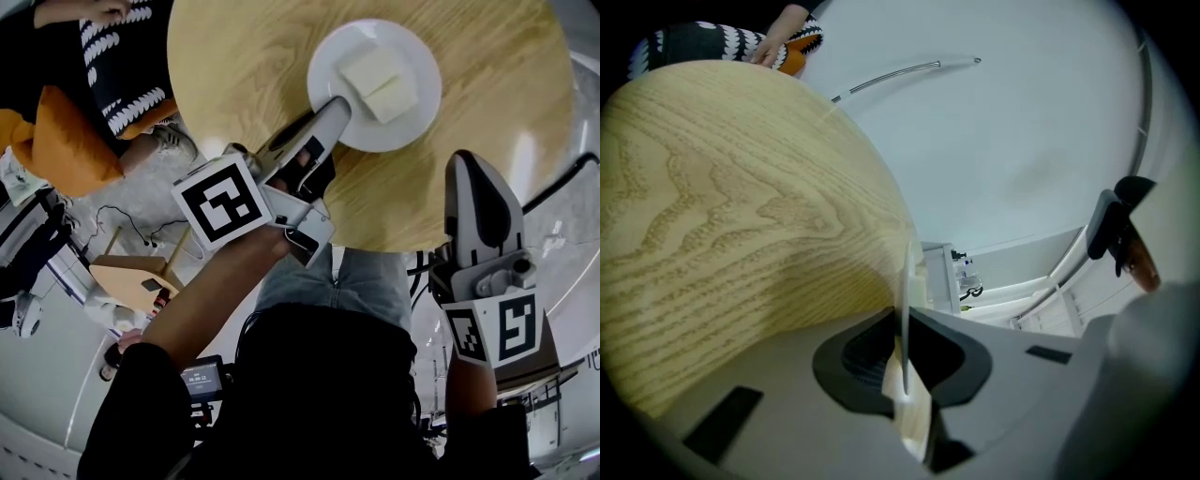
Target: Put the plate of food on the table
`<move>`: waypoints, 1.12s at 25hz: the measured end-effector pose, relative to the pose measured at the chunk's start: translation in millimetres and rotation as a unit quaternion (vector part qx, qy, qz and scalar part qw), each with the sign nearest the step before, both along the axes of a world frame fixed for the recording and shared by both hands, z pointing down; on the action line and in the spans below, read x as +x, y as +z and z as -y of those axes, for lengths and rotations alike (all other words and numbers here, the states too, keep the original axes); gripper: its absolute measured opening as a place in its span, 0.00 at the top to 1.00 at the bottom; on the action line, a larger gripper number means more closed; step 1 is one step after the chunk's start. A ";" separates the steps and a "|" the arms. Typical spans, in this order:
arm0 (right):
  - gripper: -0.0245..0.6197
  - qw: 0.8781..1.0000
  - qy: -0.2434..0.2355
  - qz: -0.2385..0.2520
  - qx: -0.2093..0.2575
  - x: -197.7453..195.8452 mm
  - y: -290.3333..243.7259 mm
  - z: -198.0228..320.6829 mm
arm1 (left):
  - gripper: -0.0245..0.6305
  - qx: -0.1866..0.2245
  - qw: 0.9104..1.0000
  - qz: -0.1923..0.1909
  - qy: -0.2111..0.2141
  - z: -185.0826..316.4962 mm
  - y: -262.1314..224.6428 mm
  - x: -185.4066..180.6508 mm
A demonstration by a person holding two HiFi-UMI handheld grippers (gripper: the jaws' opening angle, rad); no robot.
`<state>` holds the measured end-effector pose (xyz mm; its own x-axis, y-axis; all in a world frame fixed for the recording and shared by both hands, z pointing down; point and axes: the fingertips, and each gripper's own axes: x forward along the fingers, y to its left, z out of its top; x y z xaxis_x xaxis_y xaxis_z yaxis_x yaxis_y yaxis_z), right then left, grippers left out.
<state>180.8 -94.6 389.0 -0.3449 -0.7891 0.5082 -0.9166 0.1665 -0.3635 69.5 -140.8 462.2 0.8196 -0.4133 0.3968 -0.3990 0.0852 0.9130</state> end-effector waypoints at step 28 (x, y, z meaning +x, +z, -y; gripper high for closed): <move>0.95 1.000 -0.001 0.014 -0.004 8.1 0.9 1.8 | 0.87 0.027 0.992 -0.027 0.118 -11.9 1.2 23.2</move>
<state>188.9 -96.4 389.9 -0.3607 -0.7847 0.5041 -0.9057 0.1656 -0.3903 92.7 -128.9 463.4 0.9157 -0.2274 0.3312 -0.3516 -0.0549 0.9345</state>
